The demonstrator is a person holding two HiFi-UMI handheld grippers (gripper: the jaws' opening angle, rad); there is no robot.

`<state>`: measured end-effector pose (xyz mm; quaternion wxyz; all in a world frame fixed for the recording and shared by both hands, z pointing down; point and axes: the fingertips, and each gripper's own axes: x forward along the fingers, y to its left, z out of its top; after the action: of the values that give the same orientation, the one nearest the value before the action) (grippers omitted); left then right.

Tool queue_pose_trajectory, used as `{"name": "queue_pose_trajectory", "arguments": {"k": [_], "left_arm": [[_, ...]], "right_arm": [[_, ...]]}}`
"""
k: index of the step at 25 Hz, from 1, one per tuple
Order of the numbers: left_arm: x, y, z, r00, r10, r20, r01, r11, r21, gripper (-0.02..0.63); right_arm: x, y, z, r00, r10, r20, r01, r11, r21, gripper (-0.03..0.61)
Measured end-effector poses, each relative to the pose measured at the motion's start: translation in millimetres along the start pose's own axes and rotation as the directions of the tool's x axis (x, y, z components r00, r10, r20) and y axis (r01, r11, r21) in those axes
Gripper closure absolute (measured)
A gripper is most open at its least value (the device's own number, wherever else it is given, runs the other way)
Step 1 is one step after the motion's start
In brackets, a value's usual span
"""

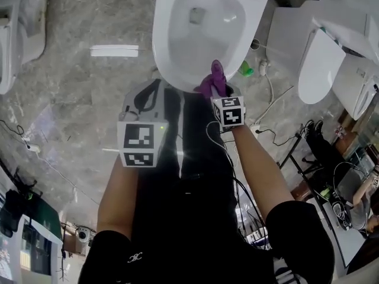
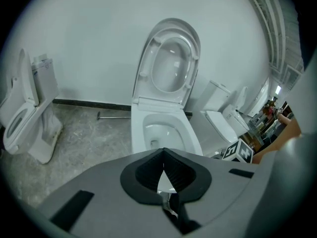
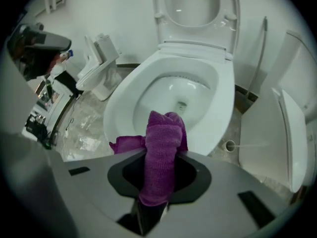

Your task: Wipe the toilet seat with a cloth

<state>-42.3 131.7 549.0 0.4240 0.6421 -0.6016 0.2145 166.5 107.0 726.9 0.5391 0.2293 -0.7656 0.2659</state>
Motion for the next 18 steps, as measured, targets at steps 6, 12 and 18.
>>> {"name": "queue_pose_trajectory", "arguments": {"k": [6, 12, 18], "left_arm": [[-11, 18, -14, 0.999, 0.033, 0.003, -0.033, 0.998, -0.058, 0.609], [-18, 38, -25, 0.997, 0.073, 0.009, -0.071, 0.991, -0.117, 0.609], [-19, 57, -31, 0.994, 0.107, 0.018, -0.103, 0.981, -0.165, 0.609]], "right_arm": [[15, 80, 15, 0.993, 0.109, -0.039, -0.116, 0.937, -0.329, 0.483], [36, 125, 58, 0.984, 0.176, -0.030, -0.168, 0.855, -0.491, 0.483], [55, 144, 104, 0.979, 0.204, -0.014, -0.177, 0.811, -0.557, 0.483]]}}
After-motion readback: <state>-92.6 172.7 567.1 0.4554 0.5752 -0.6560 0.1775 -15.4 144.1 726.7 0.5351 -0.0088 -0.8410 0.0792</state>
